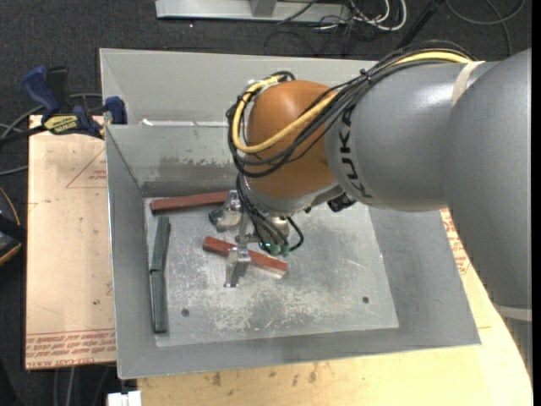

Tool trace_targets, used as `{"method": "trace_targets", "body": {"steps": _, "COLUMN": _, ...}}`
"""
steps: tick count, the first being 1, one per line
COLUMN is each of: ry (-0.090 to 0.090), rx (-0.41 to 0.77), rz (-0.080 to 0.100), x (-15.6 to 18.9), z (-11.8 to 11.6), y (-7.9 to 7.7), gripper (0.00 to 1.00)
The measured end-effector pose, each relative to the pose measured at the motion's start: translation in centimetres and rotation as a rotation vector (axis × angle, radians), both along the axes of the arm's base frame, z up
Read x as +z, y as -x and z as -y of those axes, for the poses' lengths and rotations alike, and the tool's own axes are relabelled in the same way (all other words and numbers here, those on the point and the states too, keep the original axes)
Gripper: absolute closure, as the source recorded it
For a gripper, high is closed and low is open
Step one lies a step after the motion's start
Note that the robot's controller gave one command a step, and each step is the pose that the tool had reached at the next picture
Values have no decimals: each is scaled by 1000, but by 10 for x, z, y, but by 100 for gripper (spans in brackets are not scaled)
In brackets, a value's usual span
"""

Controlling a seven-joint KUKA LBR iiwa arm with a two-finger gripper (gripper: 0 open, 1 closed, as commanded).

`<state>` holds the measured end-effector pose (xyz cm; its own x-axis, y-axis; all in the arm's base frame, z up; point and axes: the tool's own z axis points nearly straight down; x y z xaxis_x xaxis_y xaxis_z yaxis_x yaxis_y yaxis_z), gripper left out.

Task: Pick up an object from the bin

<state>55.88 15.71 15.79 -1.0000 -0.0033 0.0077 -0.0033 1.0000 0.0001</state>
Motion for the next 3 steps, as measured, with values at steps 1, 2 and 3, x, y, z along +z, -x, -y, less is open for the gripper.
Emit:
{"method": "trace_targets", "body": {"steps": 1, "ry": -1, "rx": -3, "rz": 8, "x": 5, "z": 1, "y": -2, "gripper": 0}}
{"method": "trace_targets", "body": {"steps": 2, "ry": -12, "rx": 75, "rz": 34, "x": -74, "z": 46, "y": -79, "gripper": 100}}
{"method": "trace_targets", "body": {"steps": 3, "ry": -6, "rx": 78, "rz": 17, "x": -77, "z": 48, "y": -75, "gripper": 0}}
